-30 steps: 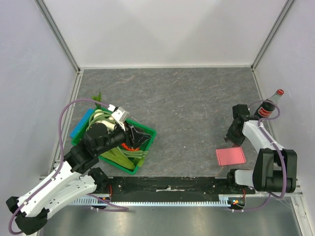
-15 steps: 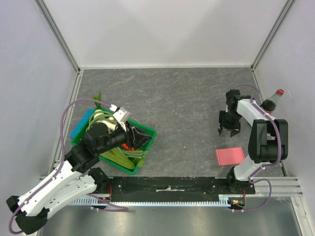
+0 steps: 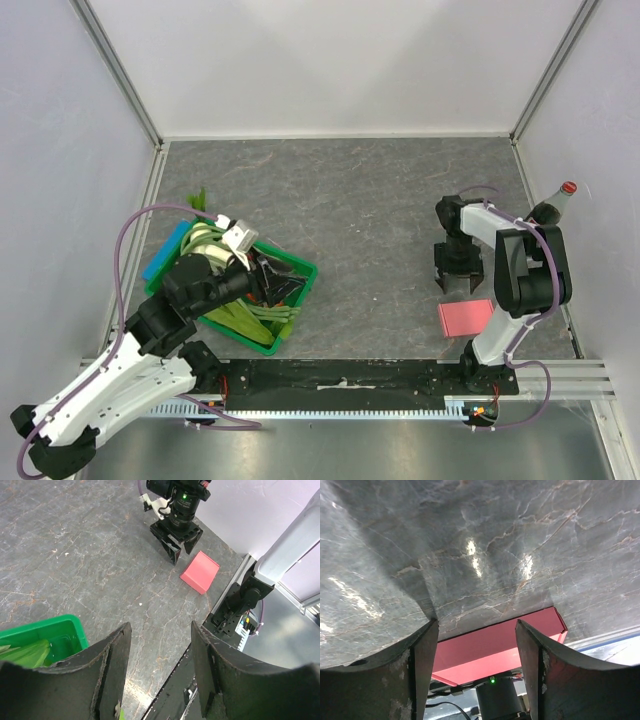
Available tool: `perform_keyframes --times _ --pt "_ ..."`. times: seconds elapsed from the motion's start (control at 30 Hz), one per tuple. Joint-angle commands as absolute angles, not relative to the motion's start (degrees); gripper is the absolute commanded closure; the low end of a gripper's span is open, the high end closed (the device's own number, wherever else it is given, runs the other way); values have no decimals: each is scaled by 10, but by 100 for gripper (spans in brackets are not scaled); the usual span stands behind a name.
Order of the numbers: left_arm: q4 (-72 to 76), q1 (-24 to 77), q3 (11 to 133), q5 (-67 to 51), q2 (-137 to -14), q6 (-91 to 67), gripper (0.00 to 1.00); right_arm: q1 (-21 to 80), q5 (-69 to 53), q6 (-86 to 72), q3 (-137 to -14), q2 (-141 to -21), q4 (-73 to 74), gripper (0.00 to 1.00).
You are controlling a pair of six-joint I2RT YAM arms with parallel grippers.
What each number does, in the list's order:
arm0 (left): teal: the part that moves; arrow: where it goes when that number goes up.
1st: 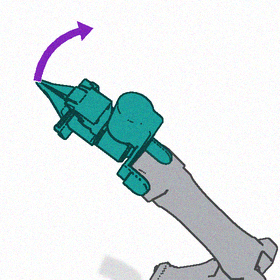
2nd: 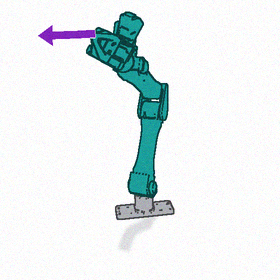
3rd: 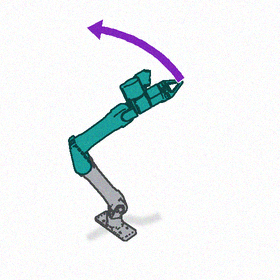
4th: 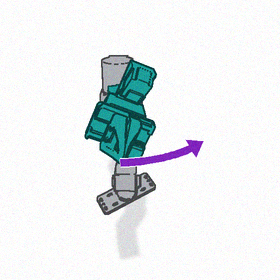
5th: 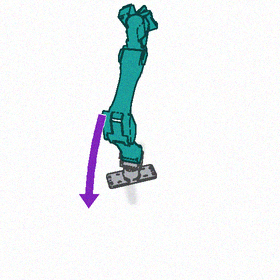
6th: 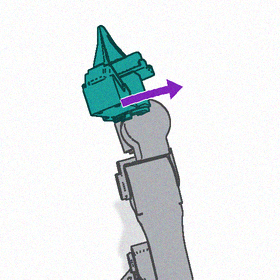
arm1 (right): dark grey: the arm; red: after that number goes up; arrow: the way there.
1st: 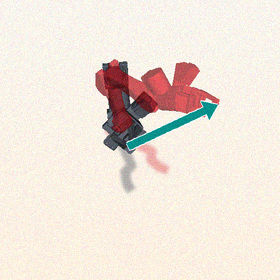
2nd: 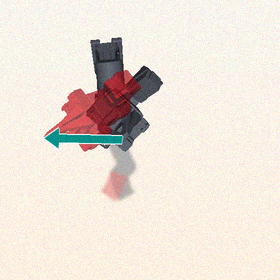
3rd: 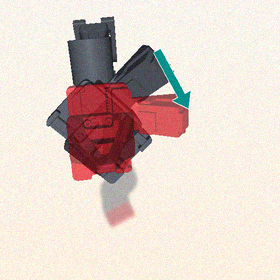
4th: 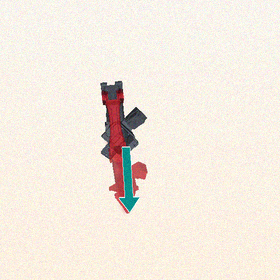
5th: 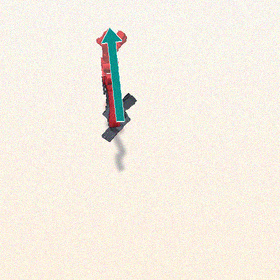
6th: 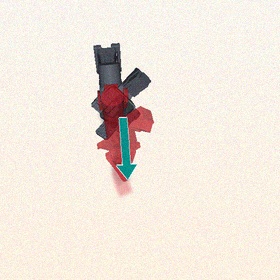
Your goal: Fold the paper box
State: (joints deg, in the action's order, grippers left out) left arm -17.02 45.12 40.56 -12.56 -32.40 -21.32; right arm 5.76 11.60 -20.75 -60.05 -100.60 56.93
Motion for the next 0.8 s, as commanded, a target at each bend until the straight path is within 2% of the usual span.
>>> perform_keyframes --times 0.0,0.3,0.4,0.77 --pt "-148 451 420 -130 -314 -184 42 55 130 -228 -585 -996 581 29" --pt "-155 451 428 -123 -301 -163 42 60 84 -258 -527 -978 583 30" --pt "-152 451 425 -121 -297 -160 42 79 136 -279 -531 -965 597 30" --pt "-154 451 428 -129 -293 -150 42 102 141 -287 -509 -936 589 30"
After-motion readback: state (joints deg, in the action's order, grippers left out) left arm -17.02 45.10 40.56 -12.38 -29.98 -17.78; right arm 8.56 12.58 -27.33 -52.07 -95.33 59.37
